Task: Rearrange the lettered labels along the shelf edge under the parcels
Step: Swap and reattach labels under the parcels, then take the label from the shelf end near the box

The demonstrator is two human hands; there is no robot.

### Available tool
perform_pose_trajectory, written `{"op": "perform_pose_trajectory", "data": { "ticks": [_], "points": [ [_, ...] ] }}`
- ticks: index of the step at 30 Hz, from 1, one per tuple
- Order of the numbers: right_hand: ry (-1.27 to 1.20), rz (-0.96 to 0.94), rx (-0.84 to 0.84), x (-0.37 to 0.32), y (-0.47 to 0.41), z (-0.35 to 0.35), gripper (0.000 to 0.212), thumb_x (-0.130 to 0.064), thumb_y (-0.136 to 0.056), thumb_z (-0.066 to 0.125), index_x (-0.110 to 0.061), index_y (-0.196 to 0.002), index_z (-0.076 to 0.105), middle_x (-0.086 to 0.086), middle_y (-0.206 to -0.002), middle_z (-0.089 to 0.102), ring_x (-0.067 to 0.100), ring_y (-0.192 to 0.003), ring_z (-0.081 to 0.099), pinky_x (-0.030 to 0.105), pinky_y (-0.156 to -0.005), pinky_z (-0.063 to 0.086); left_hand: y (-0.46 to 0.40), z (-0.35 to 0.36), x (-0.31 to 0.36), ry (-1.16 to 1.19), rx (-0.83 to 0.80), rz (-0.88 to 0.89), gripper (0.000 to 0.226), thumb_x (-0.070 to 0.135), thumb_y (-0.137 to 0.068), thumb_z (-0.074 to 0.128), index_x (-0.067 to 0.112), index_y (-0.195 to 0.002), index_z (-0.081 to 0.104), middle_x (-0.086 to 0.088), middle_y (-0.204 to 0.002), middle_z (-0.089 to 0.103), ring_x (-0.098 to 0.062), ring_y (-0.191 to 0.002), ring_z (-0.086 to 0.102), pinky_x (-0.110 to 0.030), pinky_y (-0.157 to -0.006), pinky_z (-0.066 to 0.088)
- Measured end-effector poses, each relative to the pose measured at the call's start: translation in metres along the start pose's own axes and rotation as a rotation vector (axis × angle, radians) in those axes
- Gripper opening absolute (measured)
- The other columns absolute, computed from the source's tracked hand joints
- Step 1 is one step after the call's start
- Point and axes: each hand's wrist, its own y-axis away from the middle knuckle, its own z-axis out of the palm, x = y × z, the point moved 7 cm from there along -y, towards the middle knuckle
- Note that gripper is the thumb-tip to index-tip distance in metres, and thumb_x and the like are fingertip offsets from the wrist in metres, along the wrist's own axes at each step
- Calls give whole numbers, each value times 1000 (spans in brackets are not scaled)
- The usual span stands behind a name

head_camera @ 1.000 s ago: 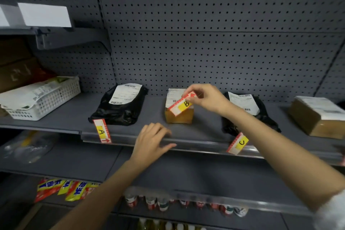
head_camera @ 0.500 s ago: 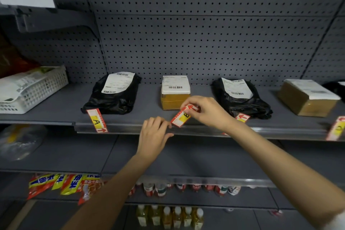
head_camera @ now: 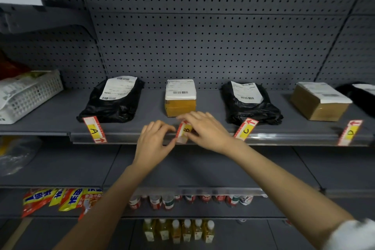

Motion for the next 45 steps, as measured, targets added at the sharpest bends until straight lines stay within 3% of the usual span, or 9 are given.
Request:
{"op": "perform_pose_trajectory", "data": {
  "ticks": [4, 11, 17, 27, 36, 45],
  "points": [
    [26, 26, 130, 15, 30, -37, 48, -28, -87, 57, -26, -132, 41, 0, -129, 53, 21, -117, 47, 33, -91, 34, -22, -15, 37, 63, 61, 23, 26, 36, -78, 50, 22, -98, 60, 0, -92, 59, -21, -85, 52, -27, -71, 28],
    [72, 226, 284, 84, 144, -101, 25, -25, -88, 52, -25, -112, 56, -4, -109, 64, 20, -103, 57, 32, -85, 36, -48, 19, 186, 179, 58, 184, 18, 28, -79, 53, 23, -95, 59, 0, -92, 57, -20, -88, 51, -29, -74, 31],
    [182, 450, 304, 164, 294, -166, 23, -22, -88, 53, -21, -109, 58, 0, -105, 66, 23, -102, 59, 33, -81, 37, -53, 77, 354, 268, -36, 261, 22, 17, -74, 66, 22, -94, 61, -1, -93, 61, -25, -90, 55, -39, -79, 41],
    [253, 823, 309, 284, 506, -243, 27, -26, -90, 49, -24, -116, 56, -2, -116, 60, 20, -110, 54, 33, -90, 36, -50, 157, 564, 419, -96, 309, 23, 18, -74, 68, 22, -96, 62, 0, -96, 64, -25, -93, 58, -36, -79, 45],
    [261, 943, 336, 378, 590, -273, 27, -27, -91, 48, -25, -118, 54, -2, -120, 59, 19, -113, 54, 34, -94, 37, -94, 235, 688, 484, -146, 364, 22, 18, -75, 68, 23, -95, 61, 2, -97, 64, -23, -95, 58, -36, -81, 44],
    [333, 1075, 338, 533, 656, -343, 28, -25, -88, 51, -22, -115, 56, 3, -115, 62, 25, -110, 55, 37, -90, 40, -180, 316, 835, 561, -176, 467, 21, 20, -78, 65, 22, -98, 60, 0, -99, 63, -24, -96, 56, -38, -83, 43]
  ]
}}
